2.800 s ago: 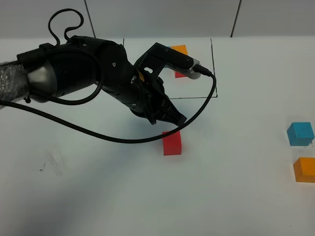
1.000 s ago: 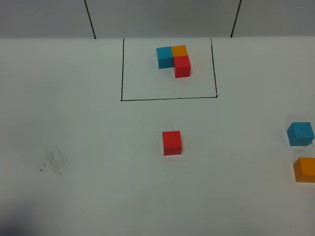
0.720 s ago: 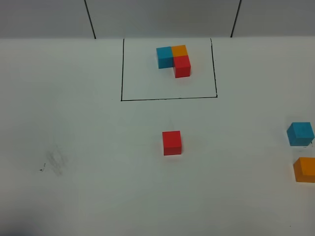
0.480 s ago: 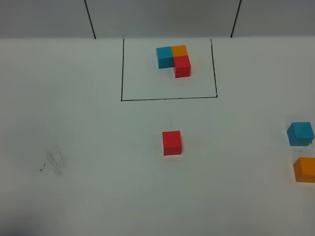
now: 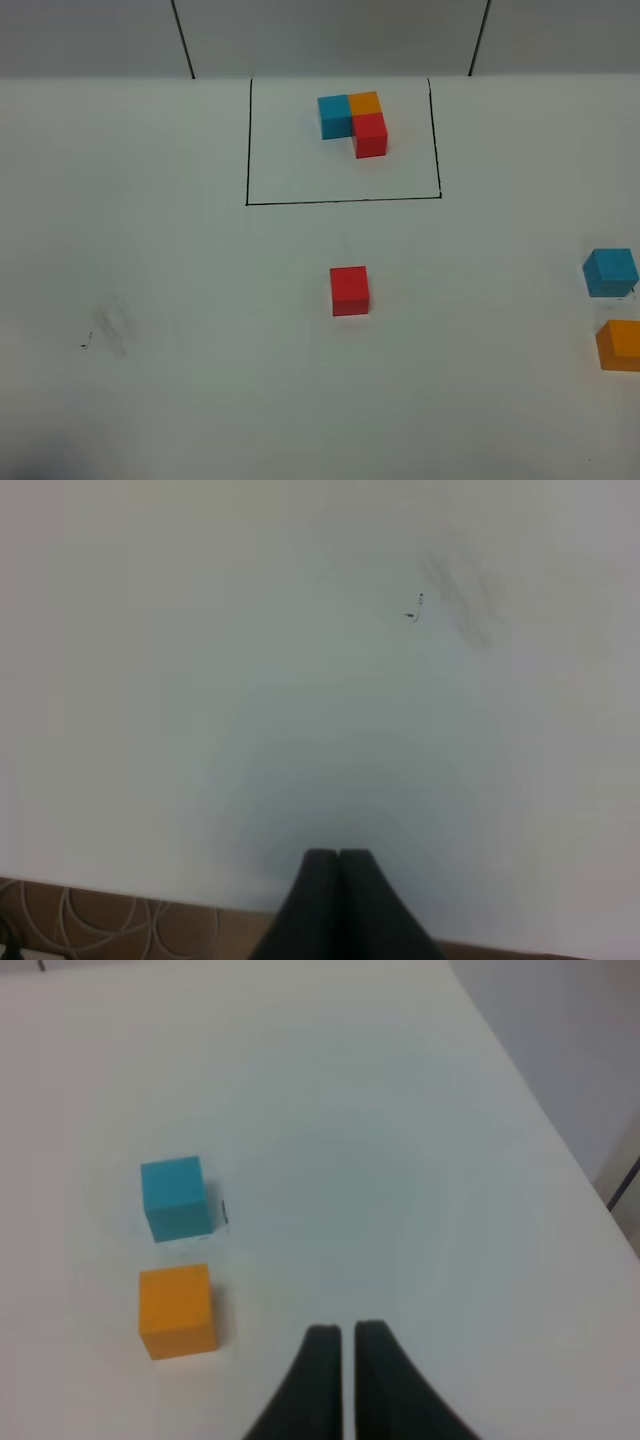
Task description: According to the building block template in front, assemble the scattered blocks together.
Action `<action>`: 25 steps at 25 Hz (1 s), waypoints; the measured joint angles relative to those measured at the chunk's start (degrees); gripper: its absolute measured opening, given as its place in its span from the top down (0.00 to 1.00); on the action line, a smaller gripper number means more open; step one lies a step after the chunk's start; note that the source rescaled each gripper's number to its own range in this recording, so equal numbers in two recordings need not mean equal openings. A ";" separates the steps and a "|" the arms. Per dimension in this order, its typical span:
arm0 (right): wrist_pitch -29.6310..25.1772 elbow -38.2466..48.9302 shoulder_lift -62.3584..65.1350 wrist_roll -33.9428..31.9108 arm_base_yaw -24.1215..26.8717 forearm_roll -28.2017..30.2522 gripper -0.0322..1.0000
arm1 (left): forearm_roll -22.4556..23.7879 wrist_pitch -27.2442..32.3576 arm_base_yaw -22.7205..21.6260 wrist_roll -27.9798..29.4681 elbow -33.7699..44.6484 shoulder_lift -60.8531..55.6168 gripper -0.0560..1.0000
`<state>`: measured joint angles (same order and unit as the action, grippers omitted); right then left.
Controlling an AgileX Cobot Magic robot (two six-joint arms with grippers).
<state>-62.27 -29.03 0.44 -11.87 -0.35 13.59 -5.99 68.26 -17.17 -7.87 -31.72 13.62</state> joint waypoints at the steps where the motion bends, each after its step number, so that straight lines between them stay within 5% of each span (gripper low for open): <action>1: 0.00 0.00 0.00 0.00 0.00 0.00 0.97 | 0.00 -0.63 0.00 -0.05 0.07 0.00 0.95; 25: 0.00 0.00 0.00 0.00 0.00 0.00 0.97 | -0.41 -6.15 13.25 -1.27 2.48 -12.96 0.95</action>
<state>-62.27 -29.03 0.44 -11.87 -0.35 13.59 -6.40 62.11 -3.92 -9.15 -29.23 0.66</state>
